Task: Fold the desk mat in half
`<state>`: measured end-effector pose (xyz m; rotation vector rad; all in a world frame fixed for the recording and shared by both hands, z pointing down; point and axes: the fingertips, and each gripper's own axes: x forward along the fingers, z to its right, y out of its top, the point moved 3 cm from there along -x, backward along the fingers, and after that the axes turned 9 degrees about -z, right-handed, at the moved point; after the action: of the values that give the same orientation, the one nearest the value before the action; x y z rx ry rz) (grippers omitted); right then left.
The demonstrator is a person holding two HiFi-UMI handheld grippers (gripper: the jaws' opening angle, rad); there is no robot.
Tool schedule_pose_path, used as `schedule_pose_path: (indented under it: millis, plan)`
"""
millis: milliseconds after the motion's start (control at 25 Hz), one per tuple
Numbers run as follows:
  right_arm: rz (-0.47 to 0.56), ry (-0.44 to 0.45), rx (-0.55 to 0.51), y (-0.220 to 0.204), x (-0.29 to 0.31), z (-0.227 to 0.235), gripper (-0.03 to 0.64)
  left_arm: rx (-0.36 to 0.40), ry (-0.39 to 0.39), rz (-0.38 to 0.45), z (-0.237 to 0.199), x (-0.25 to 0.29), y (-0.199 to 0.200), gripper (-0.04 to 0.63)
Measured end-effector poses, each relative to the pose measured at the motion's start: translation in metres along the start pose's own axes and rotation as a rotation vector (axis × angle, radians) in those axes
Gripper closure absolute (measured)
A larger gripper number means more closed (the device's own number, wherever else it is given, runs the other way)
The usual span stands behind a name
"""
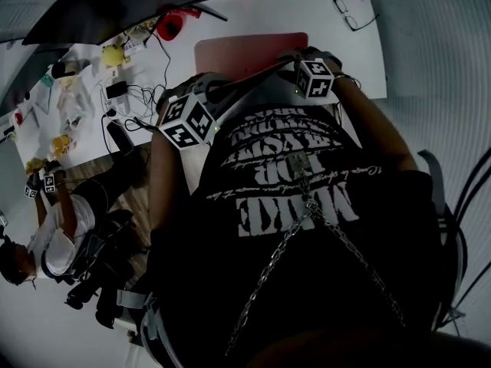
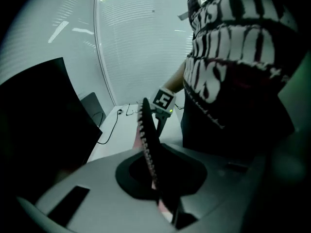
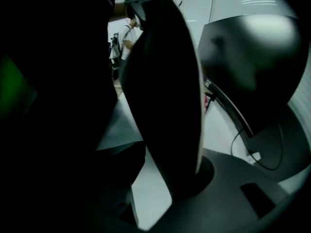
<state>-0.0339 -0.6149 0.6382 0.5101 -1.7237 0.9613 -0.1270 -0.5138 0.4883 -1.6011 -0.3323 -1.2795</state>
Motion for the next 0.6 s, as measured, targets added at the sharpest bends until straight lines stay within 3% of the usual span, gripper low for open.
schedule_pose_path:
  millis: [200, 240, 280, 320, 440, 600]
  plan:
    - [-0.106, -0.188, 0.078, -0.012, 0.032, 0.058, 0.468, -0.012, 0.043, -0.029, 0.014, -0.034, -0.019, 0.571]
    - [-0.130, -0.211, 0.077, -0.017, 0.034, 0.067, 0.492, -0.030, 0.063, -0.024, 0.014, -0.042, -0.023, 0.571]
    - [-0.133, -0.222, 0.075, -0.019, 0.031, 0.071, 0.558, -0.048, 0.087, -0.016, 0.013, -0.053, -0.027, 0.571]
    - [-0.108, -0.223, 0.084, -0.016, 0.021, 0.073, 0.600, -0.064, 0.118, -0.007, 0.009, -0.065, -0.032, 0.571]
    - [0.023, -0.247, 0.157, 0.010, -0.041, 0.075, 0.600, -0.092, 0.235, 0.021, -0.009, -0.113, -0.049, 0.571]
    - [0.076, -0.406, 0.238, 0.027, -0.134, 0.087, 0.600, -0.076, 0.376, 0.085, -0.035, -0.156, -0.055, 0.571]
